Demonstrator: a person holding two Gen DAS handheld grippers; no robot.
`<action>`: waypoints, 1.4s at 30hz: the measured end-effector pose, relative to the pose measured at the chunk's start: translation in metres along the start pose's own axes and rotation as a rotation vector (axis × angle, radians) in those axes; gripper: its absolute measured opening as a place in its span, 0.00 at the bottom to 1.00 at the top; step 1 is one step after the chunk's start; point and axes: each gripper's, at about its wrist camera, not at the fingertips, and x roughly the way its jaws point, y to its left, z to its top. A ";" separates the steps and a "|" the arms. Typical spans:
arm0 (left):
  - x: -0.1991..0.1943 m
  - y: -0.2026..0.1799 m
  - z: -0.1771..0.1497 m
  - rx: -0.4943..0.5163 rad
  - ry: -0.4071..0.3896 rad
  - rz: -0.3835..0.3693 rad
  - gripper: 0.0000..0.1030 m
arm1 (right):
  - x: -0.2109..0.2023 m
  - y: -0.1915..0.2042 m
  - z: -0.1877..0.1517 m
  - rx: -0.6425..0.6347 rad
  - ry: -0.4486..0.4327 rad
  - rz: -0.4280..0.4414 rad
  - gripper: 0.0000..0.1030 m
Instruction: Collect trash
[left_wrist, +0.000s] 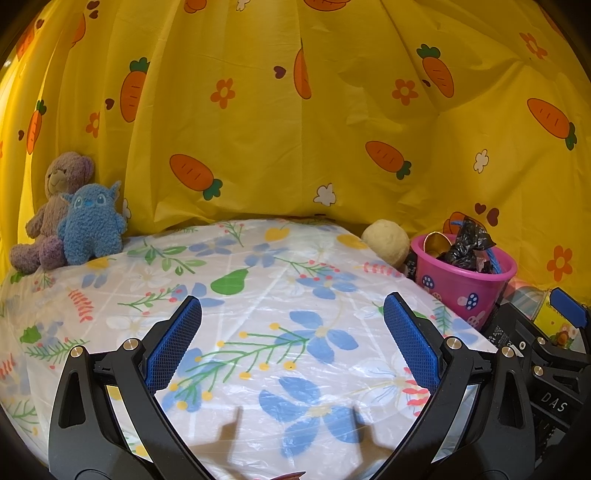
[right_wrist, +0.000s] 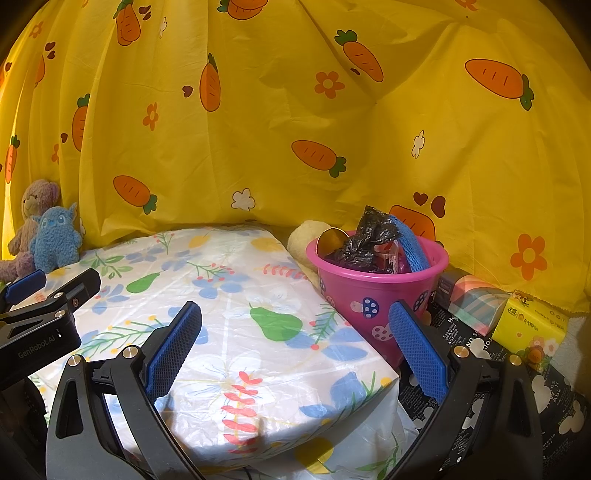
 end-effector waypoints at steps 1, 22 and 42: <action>0.000 -0.001 0.000 0.001 0.000 -0.001 0.94 | 0.000 0.000 0.000 0.000 0.000 -0.001 0.95; -0.001 -0.003 0.001 0.008 -0.004 -0.007 0.94 | 0.000 -0.001 0.000 0.001 -0.001 0.000 0.95; 0.001 -0.002 0.002 0.030 -0.004 -0.044 0.77 | 0.000 -0.001 0.000 0.004 -0.002 -0.001 0.95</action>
